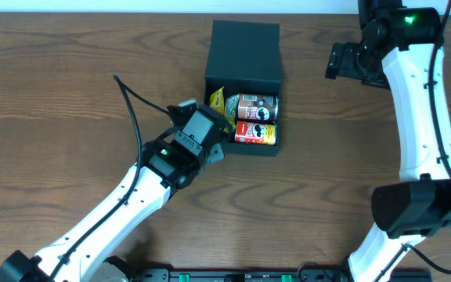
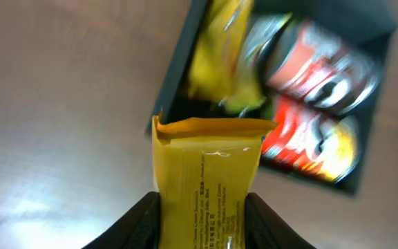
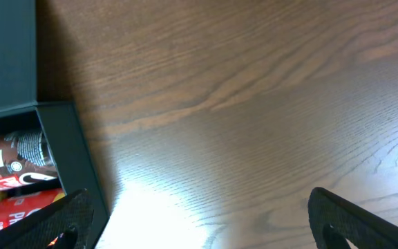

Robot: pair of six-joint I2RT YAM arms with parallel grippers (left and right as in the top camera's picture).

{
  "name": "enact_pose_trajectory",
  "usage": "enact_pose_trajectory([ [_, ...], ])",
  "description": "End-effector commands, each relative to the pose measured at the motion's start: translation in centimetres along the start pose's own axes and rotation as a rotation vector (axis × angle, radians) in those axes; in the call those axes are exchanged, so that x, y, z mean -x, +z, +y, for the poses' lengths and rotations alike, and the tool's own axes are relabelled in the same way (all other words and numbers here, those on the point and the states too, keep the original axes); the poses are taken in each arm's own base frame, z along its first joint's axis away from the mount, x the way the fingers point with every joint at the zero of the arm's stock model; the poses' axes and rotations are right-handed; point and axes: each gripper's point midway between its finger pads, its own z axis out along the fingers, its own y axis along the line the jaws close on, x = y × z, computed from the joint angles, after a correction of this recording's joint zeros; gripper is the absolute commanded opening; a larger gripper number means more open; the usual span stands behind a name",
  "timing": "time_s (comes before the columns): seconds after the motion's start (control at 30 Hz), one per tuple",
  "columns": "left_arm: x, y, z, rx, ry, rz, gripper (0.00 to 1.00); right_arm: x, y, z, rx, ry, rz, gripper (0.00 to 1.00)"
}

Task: Pack container
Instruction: 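Carry the yellow packet into the box front-left and release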

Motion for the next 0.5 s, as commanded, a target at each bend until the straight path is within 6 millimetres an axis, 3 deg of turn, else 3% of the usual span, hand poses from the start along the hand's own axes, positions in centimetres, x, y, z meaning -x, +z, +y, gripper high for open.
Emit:
enact_pose_trajectory([
  [0.0, 2.1, 0.0, -1.1, -0.029, -0.018, -0.078, 0.37, 0.6, -1.6, -0.6, 0.000, 0.002, -0.050, 0.99],
  [0.1, 2.5, 1.5, -2.2, -0.054, -0.062, -0.091, 0.37, 0.6, -1.6, -0.6, 0.000, 0.002, -0.050, 0.99],
  [0.3, 1.2, 4.6, -2.1, -0.026, -0.159, -0.037, 0.36, 0.7, -1.6, -1.0, -0.021, 0.003, -0.057, 0.99],
  [0.47, 0.8, 5.6, -2.0, -0.013, -0.168, -0.026, 0.36, 0.7, -1.6, -1.0, -0.021, 0.003, -0.057, 0.99],
])
